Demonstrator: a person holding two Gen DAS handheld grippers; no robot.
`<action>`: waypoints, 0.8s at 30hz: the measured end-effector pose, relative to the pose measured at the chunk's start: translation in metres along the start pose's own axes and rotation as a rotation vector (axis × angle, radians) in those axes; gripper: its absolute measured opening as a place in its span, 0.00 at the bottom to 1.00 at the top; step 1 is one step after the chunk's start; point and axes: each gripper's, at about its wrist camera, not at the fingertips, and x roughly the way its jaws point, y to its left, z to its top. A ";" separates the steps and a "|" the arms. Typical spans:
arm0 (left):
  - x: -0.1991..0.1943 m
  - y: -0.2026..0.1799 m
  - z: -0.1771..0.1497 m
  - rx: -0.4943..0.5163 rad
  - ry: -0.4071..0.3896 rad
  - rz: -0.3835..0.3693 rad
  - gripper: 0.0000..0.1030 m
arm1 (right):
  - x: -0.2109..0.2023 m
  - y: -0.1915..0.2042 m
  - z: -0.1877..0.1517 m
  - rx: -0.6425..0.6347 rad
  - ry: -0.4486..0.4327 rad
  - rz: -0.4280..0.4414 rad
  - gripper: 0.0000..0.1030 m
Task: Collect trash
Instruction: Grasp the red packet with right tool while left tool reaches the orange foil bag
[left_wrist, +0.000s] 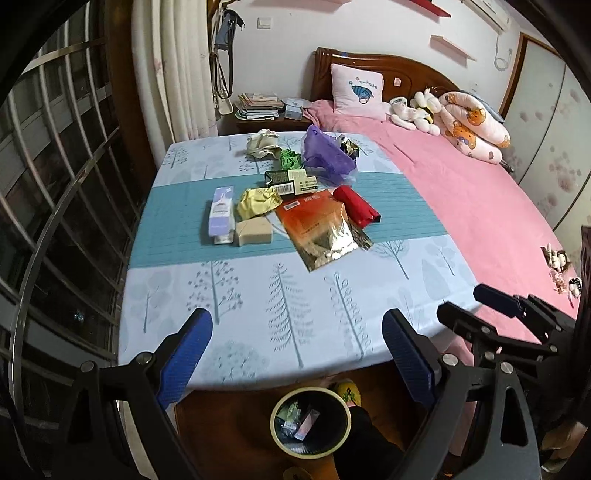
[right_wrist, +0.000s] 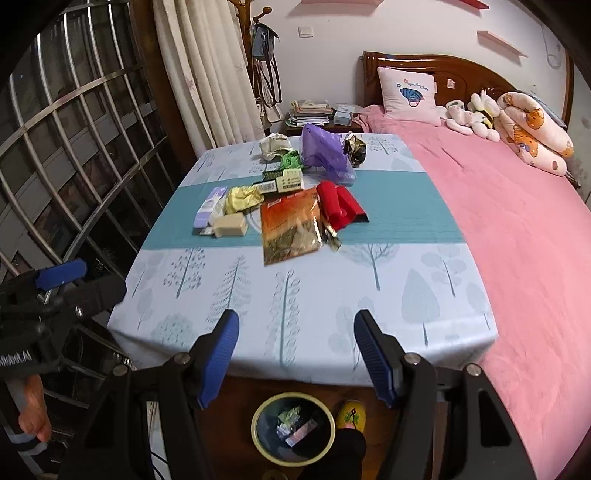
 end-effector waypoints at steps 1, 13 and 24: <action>0.008 -0.003 0.006 0.000 0.004 0.007 0.89 | 0.008 -0.007 0.009 -0.001 0.003 0.009 0.63; 0.113 -0.032 0.090 -0.126 0.100 0.096 0.90 | 0.112 -0.072 0.103 -0.072 0.115 0.112 0.65; 0.171 -0.028 0.116 -0.236 0.187 0.207 0.90 | 0.226 -0.086 0.149 -0.118 0.269 0.211 0.69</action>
